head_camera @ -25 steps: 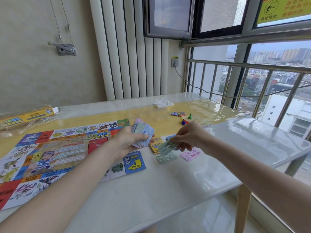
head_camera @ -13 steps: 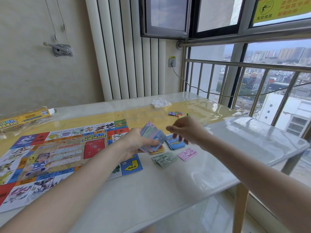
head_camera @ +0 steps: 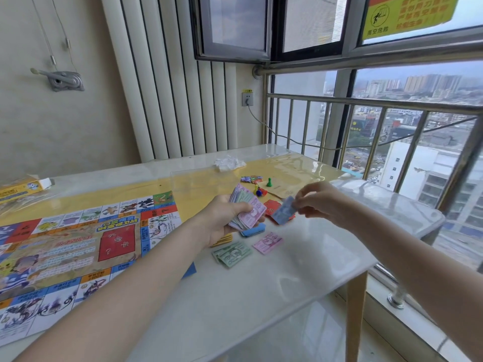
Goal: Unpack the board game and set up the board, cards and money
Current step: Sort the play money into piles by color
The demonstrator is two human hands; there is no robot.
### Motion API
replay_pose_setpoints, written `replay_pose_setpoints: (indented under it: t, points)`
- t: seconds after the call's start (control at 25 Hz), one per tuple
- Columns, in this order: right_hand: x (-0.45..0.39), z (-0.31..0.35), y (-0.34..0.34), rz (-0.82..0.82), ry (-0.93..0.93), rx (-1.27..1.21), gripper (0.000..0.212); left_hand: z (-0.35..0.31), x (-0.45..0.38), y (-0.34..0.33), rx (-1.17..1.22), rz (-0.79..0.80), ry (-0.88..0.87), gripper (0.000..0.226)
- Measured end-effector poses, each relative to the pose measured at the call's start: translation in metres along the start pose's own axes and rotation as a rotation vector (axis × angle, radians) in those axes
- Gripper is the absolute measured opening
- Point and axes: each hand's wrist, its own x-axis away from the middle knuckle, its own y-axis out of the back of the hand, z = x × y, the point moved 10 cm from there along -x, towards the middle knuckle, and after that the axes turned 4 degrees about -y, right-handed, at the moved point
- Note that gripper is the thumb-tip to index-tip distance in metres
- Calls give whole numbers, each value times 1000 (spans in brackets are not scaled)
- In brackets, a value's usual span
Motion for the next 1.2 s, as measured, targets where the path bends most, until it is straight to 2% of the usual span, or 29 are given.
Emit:
replay_pose_setpoints:
  t: [0.16,0.28,0.4,0.44,0.52,0.6,0.68,0.8,0.96,1.04,1.12,1.2]
  points:
    - [-9,-28,15,-107,-17,205,12,8,-8,-12,9,-10,18,11]
    - [-14,-32,11,-160,56,378,15,13,-13,-14,-16,-41,22,11]
    - [-12,-15,6,-221,169,729,10,16,-13,-13,-48,-43,28,12]
    - [-9,-4,4,-243,222,735,8,17,-12,-12,-58,-37,29,13]
    - [-1,11,-6,-164,276,496,9,16,-11,-11,-75,-27,14,16]
    - [8,18,-28,54,240,184,13,13,-9,-10,-85,-20,-13,20]
    - [13,22,-43,172,198,62,9,12,-6,-10,-88,-3,-17,20]
    - [16,22,-49,194,181,34,11,15,-1,0,-77,-5,10,13]
    - [20,6,-58,205,147,96,11,14,1,32,-24,-150,-22,8]
    - [21,8,-62,244,166,9,11,16,4,36,-49,-156,-3,10]
    - [23,20,-64,291,227,-43,10,19,5,30,-77,-98,42,11]
    - [25,33,-64,292,292,-9,10,21,9,12,25,36,91,7]
